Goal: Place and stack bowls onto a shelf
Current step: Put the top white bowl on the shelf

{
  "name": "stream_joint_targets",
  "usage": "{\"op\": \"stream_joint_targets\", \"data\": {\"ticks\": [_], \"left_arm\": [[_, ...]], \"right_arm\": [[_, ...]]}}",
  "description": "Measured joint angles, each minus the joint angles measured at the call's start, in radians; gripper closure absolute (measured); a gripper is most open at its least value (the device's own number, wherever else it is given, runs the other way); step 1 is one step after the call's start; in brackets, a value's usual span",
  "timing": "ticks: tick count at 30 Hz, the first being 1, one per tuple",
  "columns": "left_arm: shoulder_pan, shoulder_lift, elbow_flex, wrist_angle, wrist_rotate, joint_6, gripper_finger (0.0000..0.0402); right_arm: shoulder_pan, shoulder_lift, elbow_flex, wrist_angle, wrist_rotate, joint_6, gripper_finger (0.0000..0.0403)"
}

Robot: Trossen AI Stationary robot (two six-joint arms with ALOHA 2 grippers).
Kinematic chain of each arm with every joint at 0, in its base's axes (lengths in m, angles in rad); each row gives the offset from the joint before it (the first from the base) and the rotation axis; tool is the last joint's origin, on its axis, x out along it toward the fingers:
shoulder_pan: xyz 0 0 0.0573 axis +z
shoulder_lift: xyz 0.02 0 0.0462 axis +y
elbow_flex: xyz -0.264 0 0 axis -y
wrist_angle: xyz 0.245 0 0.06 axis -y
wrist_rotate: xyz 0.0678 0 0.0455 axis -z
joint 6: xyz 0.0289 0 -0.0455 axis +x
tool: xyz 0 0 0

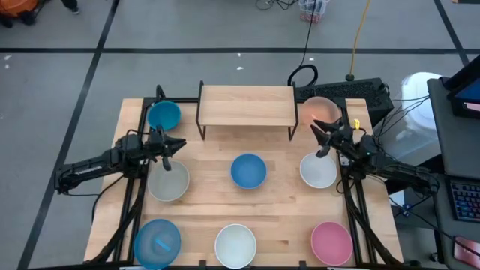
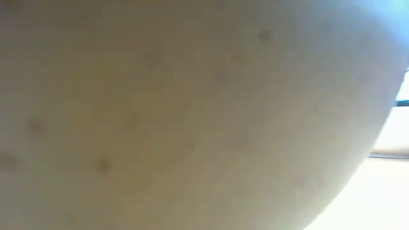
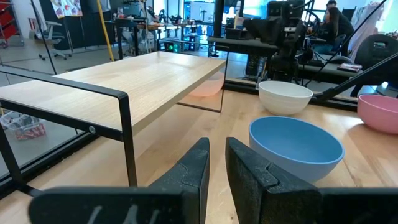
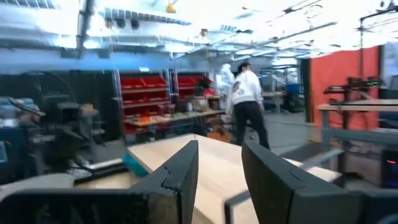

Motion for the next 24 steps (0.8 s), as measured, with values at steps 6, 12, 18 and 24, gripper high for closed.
{"op": "stream_joint_targets", "data": {"ticks": [6,12,18,24], "left_arm": [[0.0,0.0,0.0,0.0,0.0,0.093,0.0344],[0.0,0.0,0.0,0.004,0.0,0.097,0.0344],[0.0,0.0,0.0,0.007,0.0,0.101,0.0344],[0.0,0.0,0.0,0.007,-0.001,0.08,0.0344]], "right_arm": [[0.0,0.052,0.159,-0.196,0.142,-0.157,0.0303],[0.0,0.172,0.388,-0.415,0.163,-0.228,0.0316],[0.0,0.315,0.624,-0.683,0.214,-0.234,0.0316],[0.0,0.443,0.795,-0.907,0.209,-0.163,0.0316]]}}
